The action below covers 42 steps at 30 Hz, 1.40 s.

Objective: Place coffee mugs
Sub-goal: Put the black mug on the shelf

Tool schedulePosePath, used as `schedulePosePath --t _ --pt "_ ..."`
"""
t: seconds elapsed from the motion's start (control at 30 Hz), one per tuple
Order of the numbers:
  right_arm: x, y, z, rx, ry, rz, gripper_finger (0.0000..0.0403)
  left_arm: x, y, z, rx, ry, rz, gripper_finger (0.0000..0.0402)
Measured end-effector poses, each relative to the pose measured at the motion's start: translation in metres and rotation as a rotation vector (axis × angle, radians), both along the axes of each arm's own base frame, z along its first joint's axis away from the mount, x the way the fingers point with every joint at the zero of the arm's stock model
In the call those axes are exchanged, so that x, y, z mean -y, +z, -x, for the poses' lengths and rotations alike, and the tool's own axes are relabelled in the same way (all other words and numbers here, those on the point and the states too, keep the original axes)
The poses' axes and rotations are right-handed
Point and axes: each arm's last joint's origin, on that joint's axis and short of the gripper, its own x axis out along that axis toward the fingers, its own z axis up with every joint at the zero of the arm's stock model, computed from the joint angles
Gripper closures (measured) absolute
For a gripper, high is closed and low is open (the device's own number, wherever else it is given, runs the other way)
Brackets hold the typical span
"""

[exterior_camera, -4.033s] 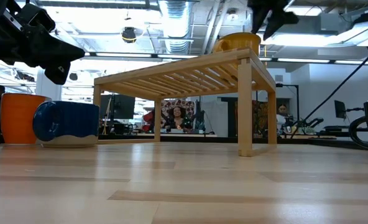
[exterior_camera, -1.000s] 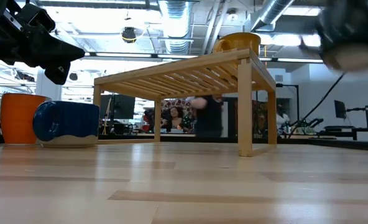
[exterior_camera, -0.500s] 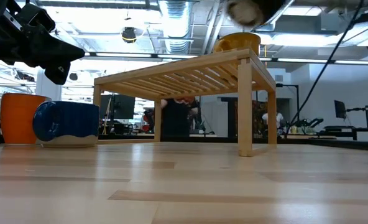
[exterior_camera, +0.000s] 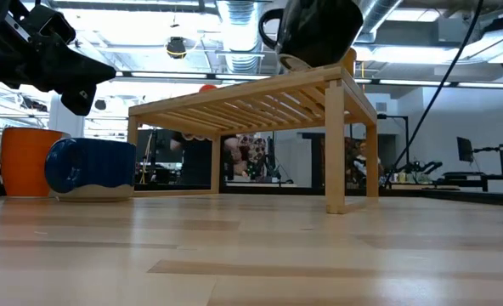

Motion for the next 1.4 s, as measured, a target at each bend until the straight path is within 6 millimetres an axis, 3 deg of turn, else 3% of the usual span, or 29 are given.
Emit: schedulePosePath --t 0.33,0.57,1.03,1.4 --pt "0.013 -0.003 -0.004 -0.016 -0.009 -0.042 0.0357 0.000 0.000 0.000 0.000 0.000 0.000 0.0401" --pt "0.020 -0.005 -0.005 -0.022 -0.031 -0.043 0.0297 0.000 0.000 0.000 0.000 0.000 0.000 0.0401" --pt "0.022 -0.005 -0.005 -0.025 -0.036 -0.043 0.0279 0.000 0.000 0.000 0.000 0.000 0.000 0.0401" --pt "0.017 0.004 0.003 -0.003 0.046 -0.023 0.0181 0.000 0.000 0.000 0.000 0.000 0.000 0.0401"
